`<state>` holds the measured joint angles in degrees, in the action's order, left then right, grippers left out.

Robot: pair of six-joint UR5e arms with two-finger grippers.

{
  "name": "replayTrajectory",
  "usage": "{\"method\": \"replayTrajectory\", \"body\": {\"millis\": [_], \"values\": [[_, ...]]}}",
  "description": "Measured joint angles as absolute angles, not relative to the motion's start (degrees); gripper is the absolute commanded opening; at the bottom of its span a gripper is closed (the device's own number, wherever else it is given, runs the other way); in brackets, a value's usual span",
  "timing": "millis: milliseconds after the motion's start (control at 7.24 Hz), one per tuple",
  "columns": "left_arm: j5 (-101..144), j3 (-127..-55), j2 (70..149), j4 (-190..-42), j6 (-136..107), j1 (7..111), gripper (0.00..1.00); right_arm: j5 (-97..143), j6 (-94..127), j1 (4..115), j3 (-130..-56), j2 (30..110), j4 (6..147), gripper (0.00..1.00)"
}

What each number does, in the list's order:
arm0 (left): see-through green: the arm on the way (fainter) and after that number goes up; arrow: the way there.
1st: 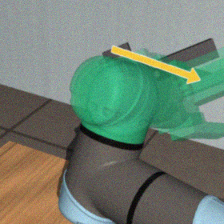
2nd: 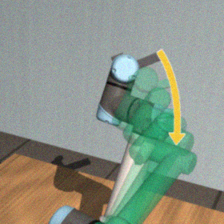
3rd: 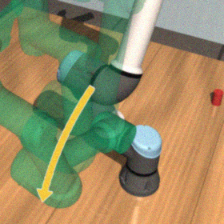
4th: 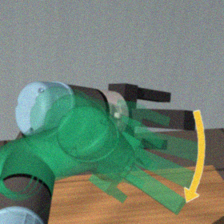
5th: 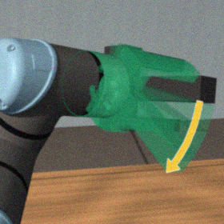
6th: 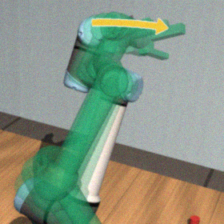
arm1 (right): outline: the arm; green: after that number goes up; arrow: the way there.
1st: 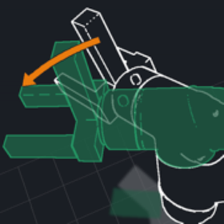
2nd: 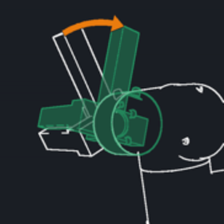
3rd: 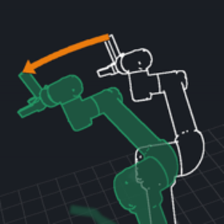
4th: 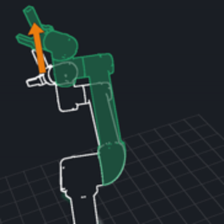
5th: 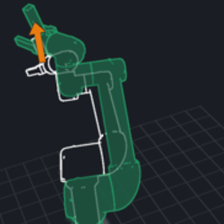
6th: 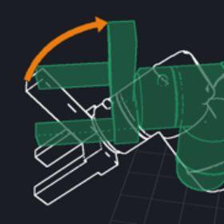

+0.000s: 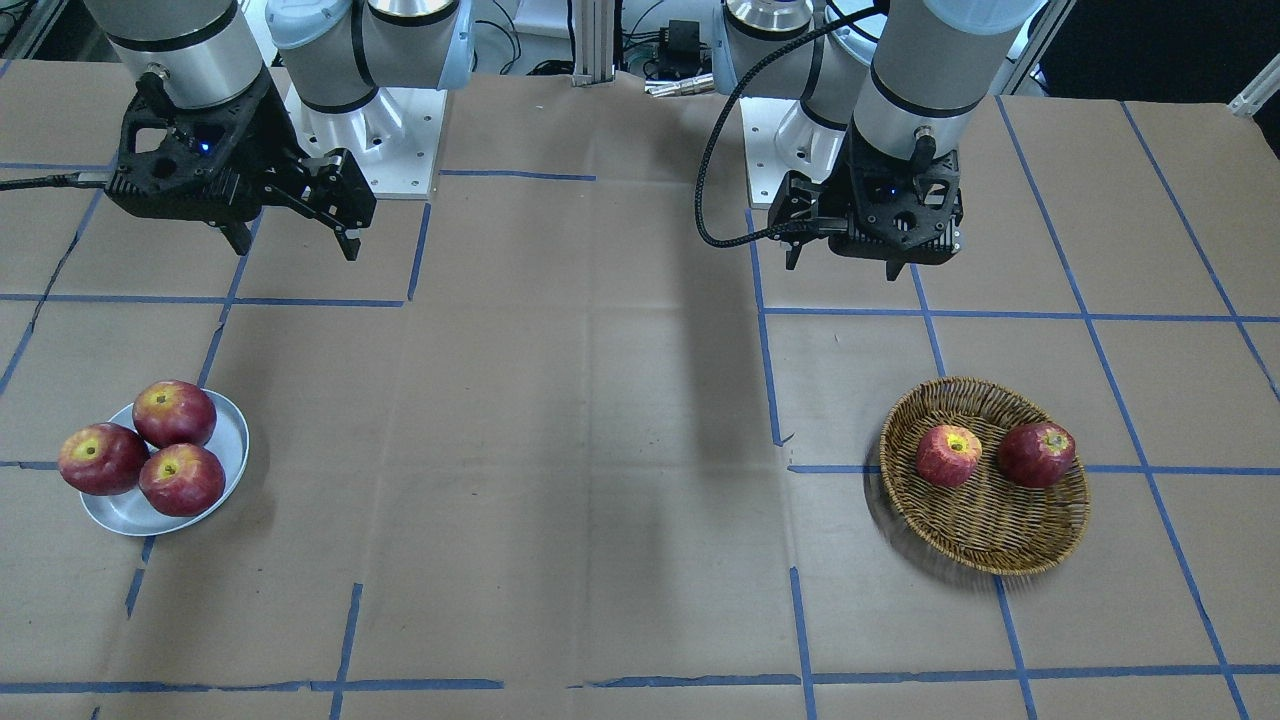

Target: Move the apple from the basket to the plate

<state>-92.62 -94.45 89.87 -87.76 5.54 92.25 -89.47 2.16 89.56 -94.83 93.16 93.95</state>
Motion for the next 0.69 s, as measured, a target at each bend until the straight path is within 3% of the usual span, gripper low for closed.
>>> {"method": "replayTrajectory", "body": {"millis": [691], "values": [[-92.4,-97.4,92.9,-79.9,22.6,84.8,0.99,-89.4,2.2,89.5,-94.8,93.2,94.0,1.00]]}}
